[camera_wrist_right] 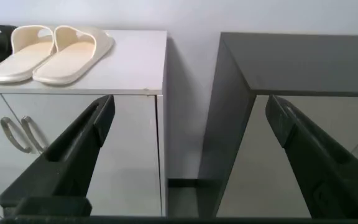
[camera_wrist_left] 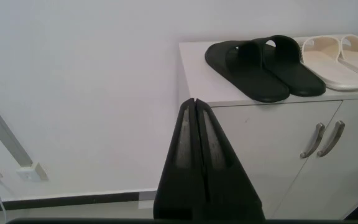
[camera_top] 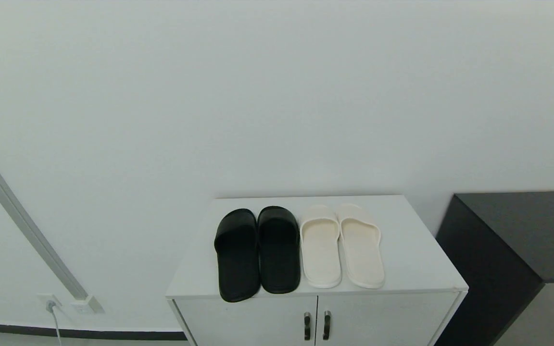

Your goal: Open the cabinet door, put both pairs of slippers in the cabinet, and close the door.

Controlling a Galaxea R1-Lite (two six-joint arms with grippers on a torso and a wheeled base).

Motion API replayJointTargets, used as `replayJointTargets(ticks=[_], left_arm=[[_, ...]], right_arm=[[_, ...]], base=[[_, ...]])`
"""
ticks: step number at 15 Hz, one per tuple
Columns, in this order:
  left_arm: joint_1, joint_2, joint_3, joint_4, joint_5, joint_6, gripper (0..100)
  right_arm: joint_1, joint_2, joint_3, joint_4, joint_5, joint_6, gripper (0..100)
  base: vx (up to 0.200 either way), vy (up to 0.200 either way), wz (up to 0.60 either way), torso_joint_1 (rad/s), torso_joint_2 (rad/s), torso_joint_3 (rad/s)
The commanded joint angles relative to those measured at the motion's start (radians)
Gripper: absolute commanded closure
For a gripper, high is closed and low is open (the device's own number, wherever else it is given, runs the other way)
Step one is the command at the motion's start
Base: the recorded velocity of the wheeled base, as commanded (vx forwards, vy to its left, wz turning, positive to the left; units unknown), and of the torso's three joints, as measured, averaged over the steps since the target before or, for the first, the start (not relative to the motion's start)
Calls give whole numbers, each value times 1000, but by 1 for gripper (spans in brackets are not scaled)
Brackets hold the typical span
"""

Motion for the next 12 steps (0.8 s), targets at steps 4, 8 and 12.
replayJointTargets(ticks=[4, 8, 12], left_arm=[[0, 1, 0, 0, -1, 0, 100], [0, 1, 0, 0, 1, 0, 100], [0, 1, 0, 0, 1, 0, 100]], right_arm=[[31, 227, -237, 92, 76, 86, 0], [46, 566, -226, -36, 219, 57, 0], [227, 938, -300, -263, 153, 69, 0]], base=[[0, 0, 0, 0, 0, 0], [0, 0, 0, 0, 0, 0], [0, 0, 0, 0, 0, 0]])
